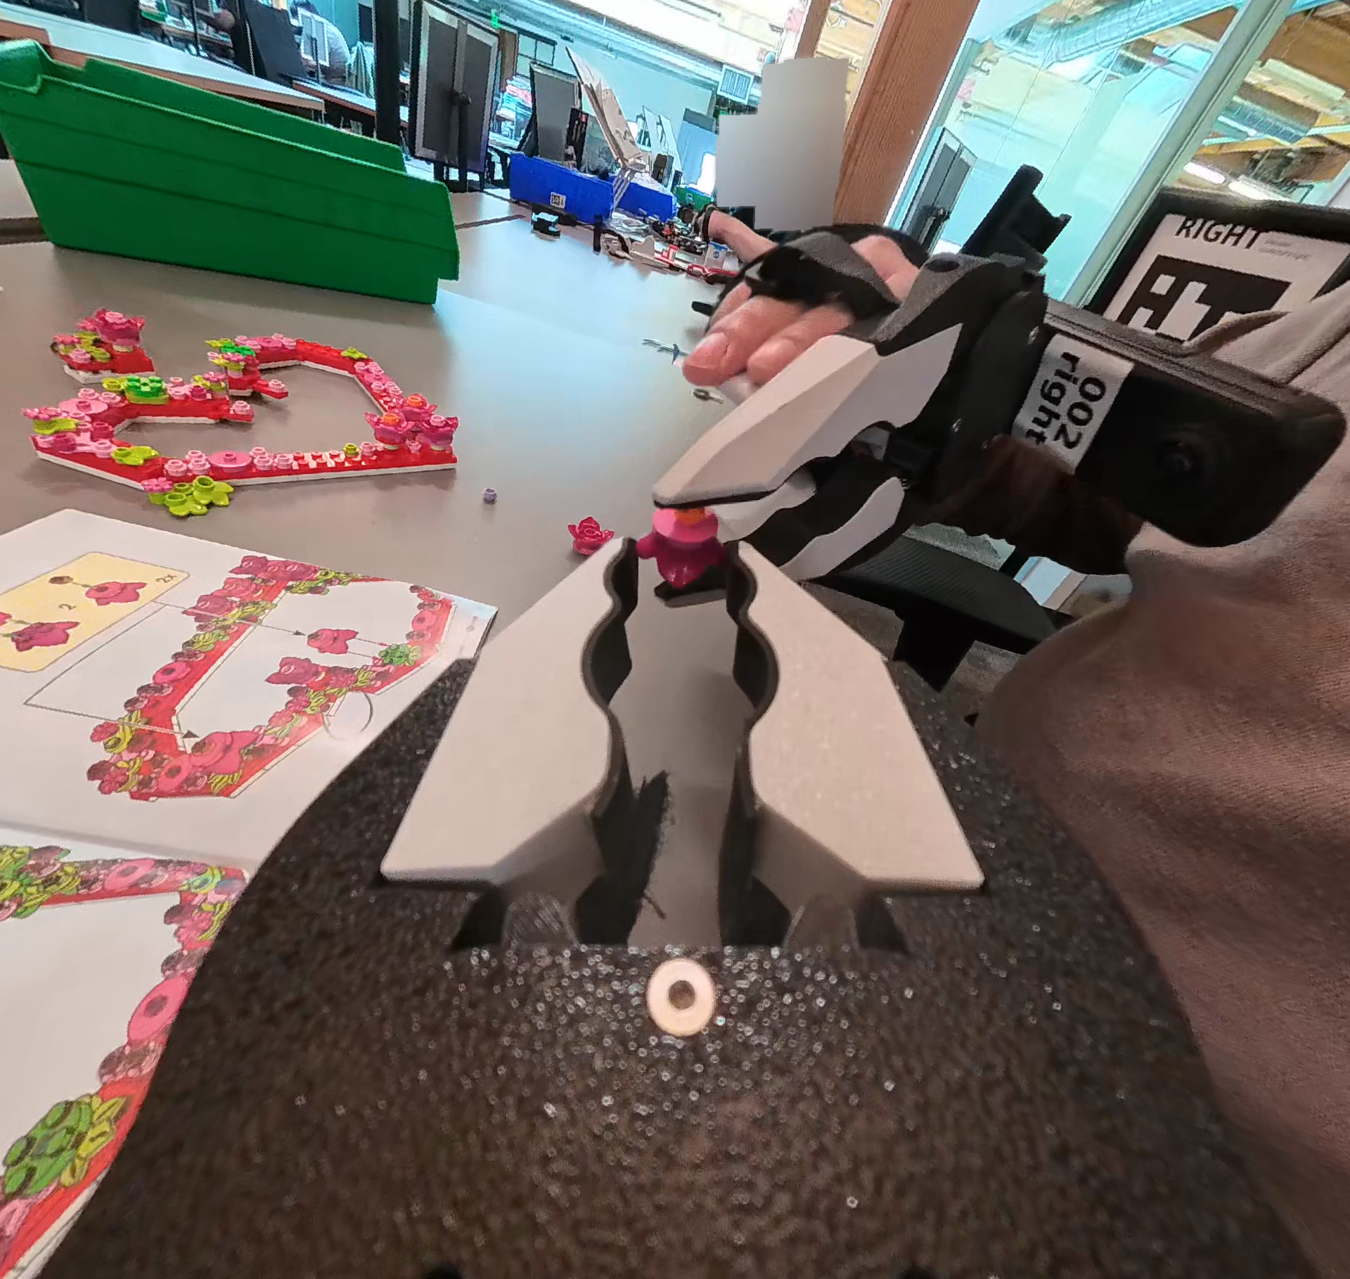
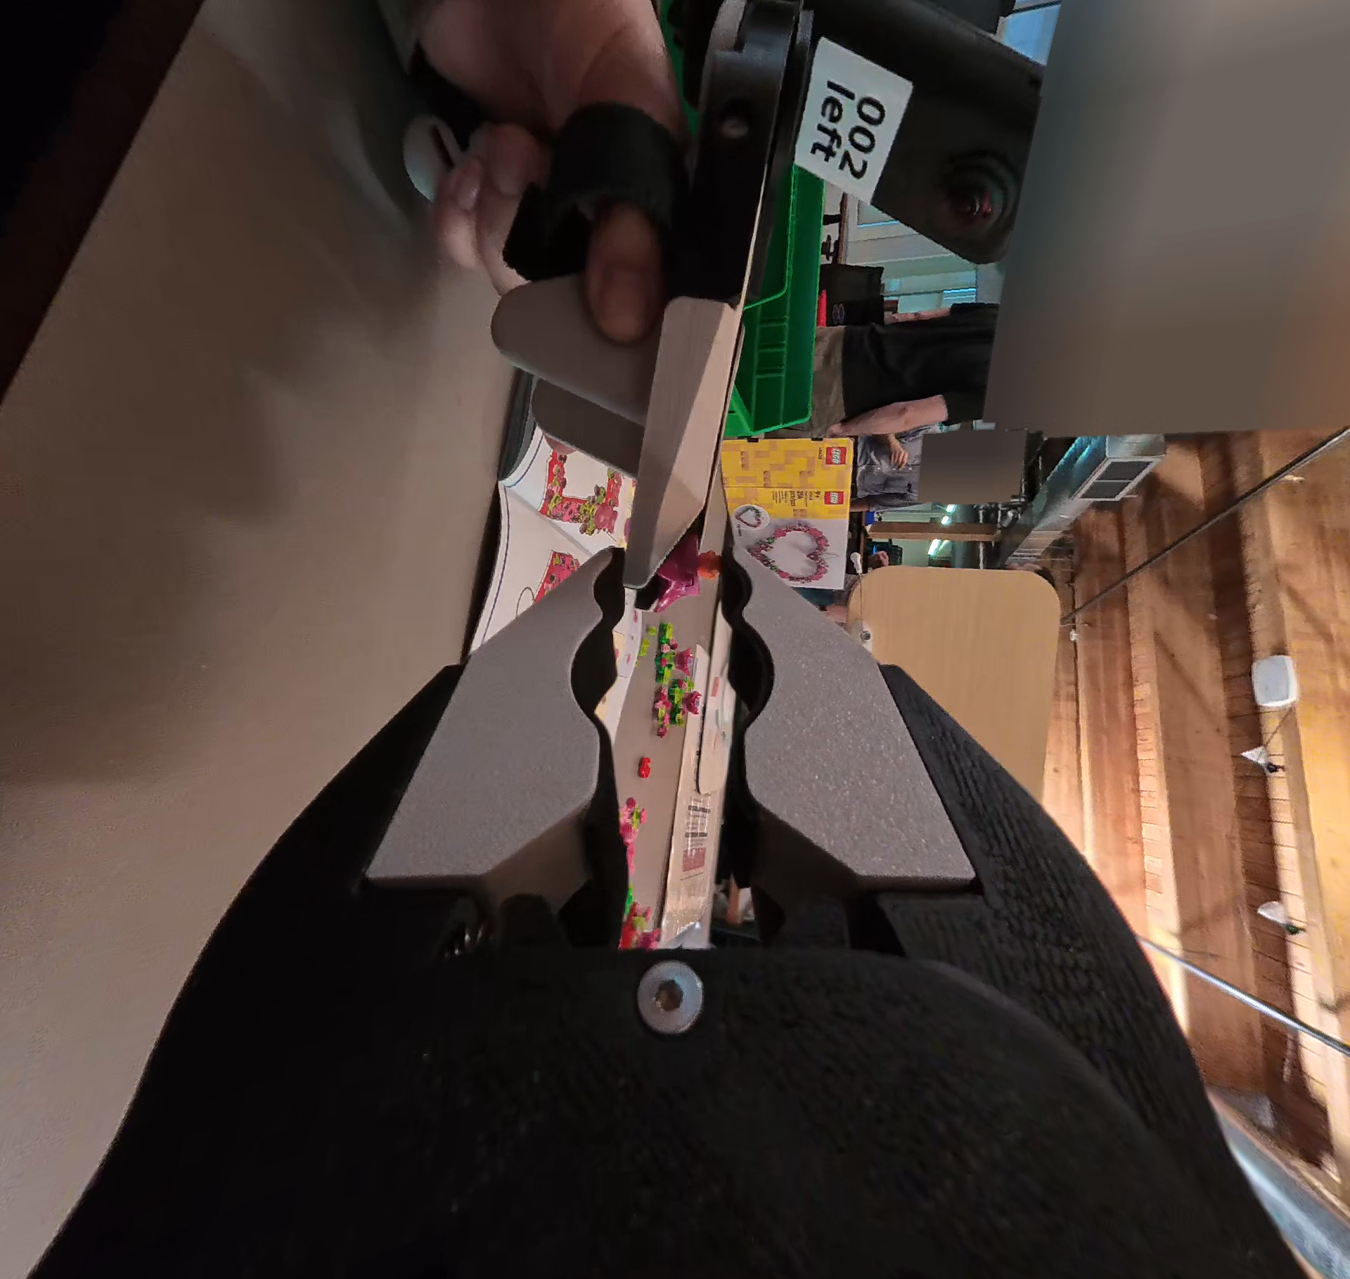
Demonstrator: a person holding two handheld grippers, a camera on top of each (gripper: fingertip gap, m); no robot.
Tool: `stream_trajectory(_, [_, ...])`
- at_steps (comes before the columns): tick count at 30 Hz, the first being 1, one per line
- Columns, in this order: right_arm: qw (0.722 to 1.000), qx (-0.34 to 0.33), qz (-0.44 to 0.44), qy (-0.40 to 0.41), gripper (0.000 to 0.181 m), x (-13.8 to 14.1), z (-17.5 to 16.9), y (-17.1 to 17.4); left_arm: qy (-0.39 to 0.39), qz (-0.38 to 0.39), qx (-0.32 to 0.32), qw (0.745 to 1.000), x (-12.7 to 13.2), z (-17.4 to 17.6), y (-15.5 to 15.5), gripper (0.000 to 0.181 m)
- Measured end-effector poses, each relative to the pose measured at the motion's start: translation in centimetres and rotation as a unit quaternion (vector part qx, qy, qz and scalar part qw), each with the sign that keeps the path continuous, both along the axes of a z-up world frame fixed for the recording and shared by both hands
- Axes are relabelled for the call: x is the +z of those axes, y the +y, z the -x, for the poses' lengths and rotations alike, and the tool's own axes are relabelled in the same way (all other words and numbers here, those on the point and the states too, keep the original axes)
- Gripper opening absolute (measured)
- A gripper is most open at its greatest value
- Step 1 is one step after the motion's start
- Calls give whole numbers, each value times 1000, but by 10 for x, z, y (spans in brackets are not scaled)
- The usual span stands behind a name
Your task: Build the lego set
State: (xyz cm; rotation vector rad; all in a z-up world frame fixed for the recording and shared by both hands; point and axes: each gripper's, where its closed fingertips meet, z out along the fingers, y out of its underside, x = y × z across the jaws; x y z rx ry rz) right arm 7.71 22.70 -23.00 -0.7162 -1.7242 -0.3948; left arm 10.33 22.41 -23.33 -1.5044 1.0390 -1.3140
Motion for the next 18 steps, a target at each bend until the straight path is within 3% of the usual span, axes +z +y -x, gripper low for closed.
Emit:
stream_trajectory(13, [999, -18, 33, -19, 21, -7, -2, 2, 11, 24, -2, 1000, -5, -1, 1, 22])
stream_trajectory(18, [997, -17, 76, -8, 25, -15, -2, -1, 40, 0, -2, 999, -12, -3, -1, 22])
